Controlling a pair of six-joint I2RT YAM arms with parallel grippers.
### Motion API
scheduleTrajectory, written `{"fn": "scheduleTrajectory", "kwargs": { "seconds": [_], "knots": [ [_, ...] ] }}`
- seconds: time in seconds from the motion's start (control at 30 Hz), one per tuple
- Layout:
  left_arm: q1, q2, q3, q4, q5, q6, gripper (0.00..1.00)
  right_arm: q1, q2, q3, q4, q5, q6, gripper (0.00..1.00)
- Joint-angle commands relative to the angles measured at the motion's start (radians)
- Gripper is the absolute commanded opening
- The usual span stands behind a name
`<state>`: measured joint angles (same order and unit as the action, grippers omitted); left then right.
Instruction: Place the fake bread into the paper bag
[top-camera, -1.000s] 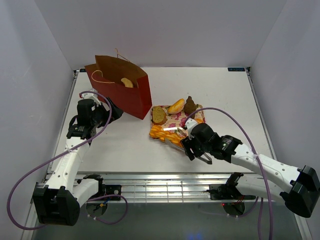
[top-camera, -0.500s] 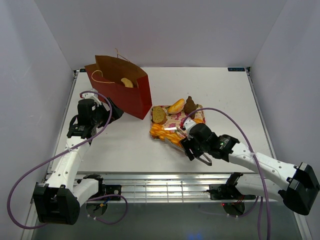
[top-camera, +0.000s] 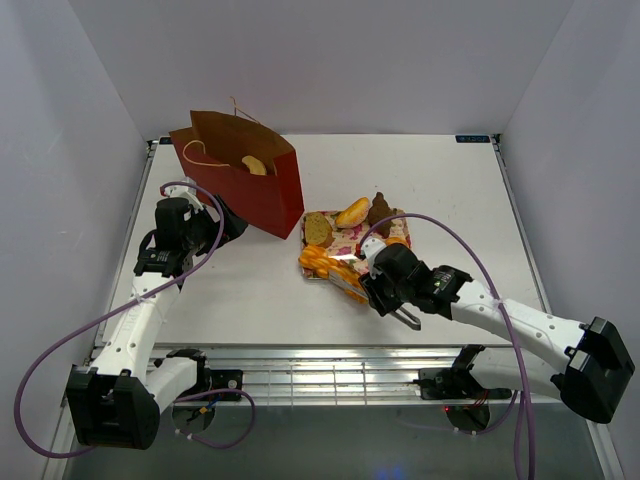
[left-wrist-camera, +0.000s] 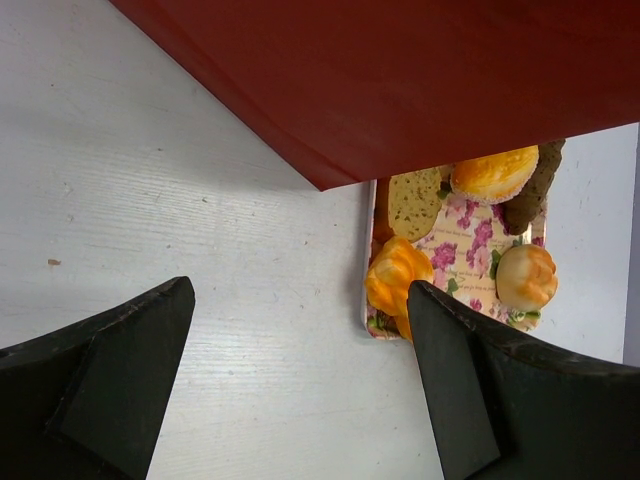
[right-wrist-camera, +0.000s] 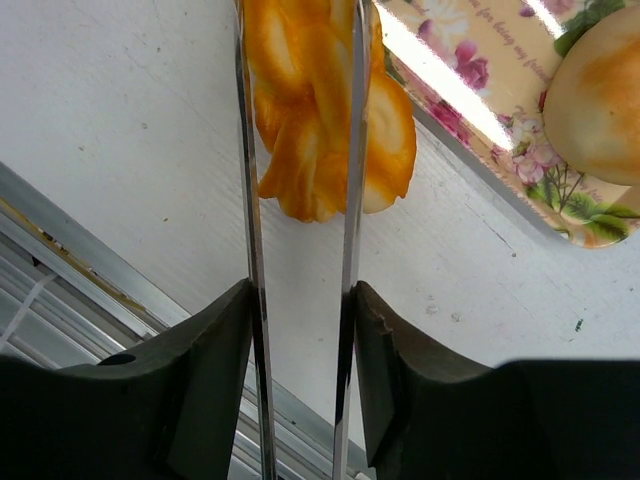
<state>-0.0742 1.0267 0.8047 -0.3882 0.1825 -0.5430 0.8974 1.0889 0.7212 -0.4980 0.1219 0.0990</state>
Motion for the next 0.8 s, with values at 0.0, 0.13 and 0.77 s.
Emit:
{"fn": "scheduleTrajectory", "kwargs": {
  "seconds": [0.0,0.13,0.77],
  "knots": [
    [-0.003,-0.002,0.002,0.008,0.018,-0.005,0.98,0.003,-0.011,0.046,0.05,-0.019,0.001,0.44],
    [-0.003,-0.001,0.001,0.008,0.018,-0.005,0.98,0.003,-0.018,0.04,0.05,-0.021,0.008,0.39],
    [-0.004,-0.004,0.001,0.008,0.017,-0.005,0.98,0.003,-0.104,0.06,0.075,-0.018,0.038,0.36]
  ]
}}
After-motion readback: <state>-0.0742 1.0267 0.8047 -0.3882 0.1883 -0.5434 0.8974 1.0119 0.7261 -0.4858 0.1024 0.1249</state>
